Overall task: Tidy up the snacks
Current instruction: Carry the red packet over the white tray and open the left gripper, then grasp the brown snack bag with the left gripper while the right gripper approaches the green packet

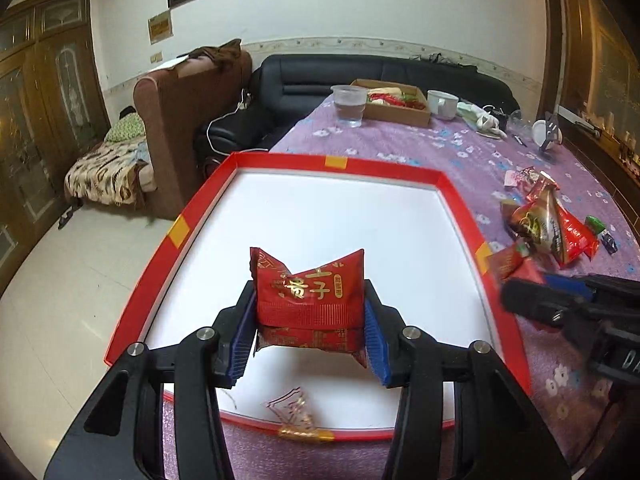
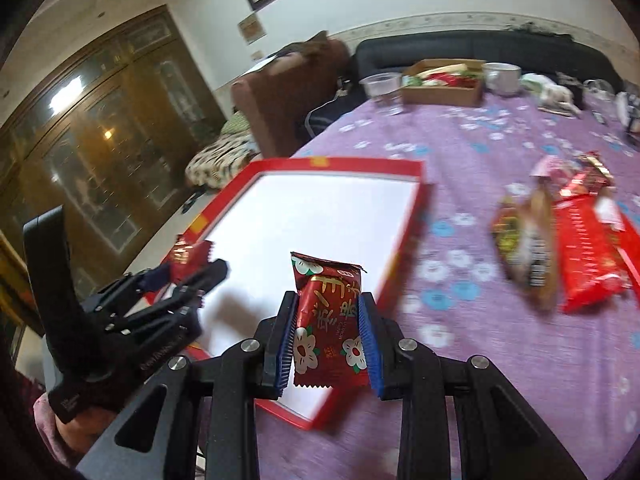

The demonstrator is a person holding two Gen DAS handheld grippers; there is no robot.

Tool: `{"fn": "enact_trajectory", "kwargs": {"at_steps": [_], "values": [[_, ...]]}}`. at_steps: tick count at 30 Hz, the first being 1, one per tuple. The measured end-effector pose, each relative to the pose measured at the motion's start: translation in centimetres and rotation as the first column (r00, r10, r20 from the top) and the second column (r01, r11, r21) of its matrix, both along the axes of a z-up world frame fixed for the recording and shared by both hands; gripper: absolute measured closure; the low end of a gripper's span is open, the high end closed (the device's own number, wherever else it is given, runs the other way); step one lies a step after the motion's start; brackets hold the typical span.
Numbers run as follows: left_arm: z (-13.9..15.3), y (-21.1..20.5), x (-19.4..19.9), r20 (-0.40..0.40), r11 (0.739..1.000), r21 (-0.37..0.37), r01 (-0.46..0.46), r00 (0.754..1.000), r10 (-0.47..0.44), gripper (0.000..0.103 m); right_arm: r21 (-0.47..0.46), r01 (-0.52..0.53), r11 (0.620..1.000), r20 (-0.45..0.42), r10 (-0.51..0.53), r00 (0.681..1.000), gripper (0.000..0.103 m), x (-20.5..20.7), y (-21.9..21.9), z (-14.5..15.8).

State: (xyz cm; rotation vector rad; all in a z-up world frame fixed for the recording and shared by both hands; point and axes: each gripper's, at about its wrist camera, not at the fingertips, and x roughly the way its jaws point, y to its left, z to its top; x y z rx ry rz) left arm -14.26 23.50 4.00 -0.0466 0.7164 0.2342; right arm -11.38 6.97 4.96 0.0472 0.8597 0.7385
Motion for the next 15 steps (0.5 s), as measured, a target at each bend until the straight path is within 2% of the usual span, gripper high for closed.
{"fn": "enact_trajectory", "kwargs": {"at_steps": [4, 7, 9, 12, 15], "values": [[-0.4, 0.7, 0.1, -0.01, 1.0, -0.021, 0.003, 1.0, -0.003, 0.053, 0.003, -0.041, 0.999, -0.018, 0.041, 0.999, 0.072, 0.0, 2.1, -0.8], [-0.5, 1.3, 0.2, -0.01, 1.0, -0.029, -0.013, 1.0, 0.012, 0.049, 0.046, -0.054, 0.998, -0.029, 0.055, 0.998, 0.069, 0.6, 2.9, -0.7], [-0.5, 1.6, 0.2, -0.01, 0.999, -0.027, -0.025, 1.0, 0.025, 0.043, 0.081, -0.052, 0.995, -0.04, 0.056, 0.998, 0.062, 1.0, 3.0, -0.4], [-0.2, 2.1, 0.0, 0.002, 0.999, -0.026, -0.031, 1.0, 0.031, 0.036, 0.135, -0.02, 0.991, -0.013, 0.022, 1.0, 0.051, 1.2, 1.5, 0.4], [0.2, 2.7, -0.4, 0.023, 0.999, -0.025, -0.032, 0.999, 0.032, 0.027, 0.151, 0.032, 0.988, -0.009, -0.031, 0.999, 0.05, 1.7, -0.7, 0.8]]}}
